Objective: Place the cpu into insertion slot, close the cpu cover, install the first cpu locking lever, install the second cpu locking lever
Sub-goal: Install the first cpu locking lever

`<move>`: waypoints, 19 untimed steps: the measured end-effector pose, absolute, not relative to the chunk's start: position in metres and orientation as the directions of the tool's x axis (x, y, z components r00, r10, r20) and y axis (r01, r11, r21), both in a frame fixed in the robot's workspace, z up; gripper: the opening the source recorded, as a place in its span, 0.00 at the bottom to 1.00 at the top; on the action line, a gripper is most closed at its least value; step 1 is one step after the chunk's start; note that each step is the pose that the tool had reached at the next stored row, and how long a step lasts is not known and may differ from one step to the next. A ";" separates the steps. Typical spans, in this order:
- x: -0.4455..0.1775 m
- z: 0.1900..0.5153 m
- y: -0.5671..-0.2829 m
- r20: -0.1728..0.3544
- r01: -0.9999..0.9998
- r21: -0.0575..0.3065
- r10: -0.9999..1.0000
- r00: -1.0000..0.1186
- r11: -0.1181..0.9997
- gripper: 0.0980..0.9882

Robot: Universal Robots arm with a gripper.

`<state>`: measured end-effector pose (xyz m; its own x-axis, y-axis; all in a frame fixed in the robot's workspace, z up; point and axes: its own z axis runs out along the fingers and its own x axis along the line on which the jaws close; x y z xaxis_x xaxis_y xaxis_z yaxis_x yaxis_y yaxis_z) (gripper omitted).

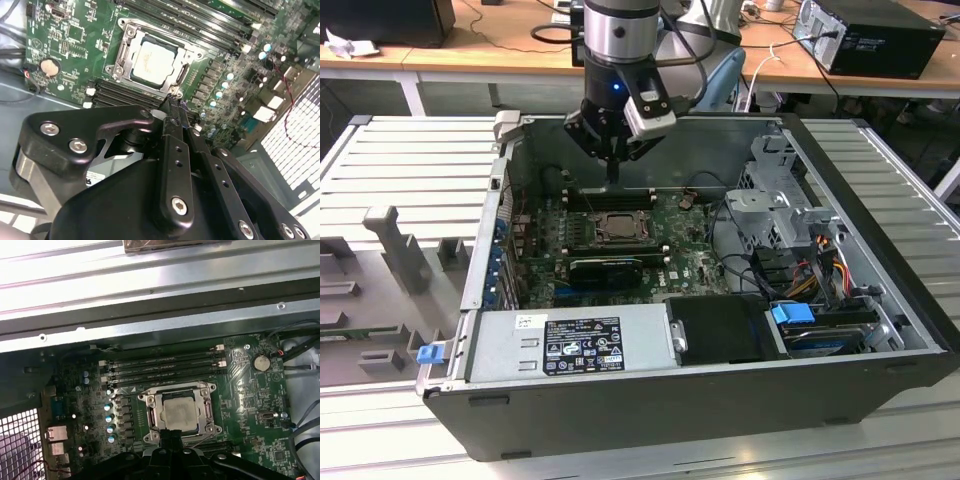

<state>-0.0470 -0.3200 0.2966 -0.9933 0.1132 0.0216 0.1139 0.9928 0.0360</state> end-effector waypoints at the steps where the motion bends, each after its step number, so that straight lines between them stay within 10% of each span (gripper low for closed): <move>1: -0.047 0.296 -0.320 0.022 0.091 0.036 0.090 -0.996 0.995 0.01; 19: -0.058 0.289 -0.320 0.022 0.015 0.036 0.015 -1.000 0.999 0.01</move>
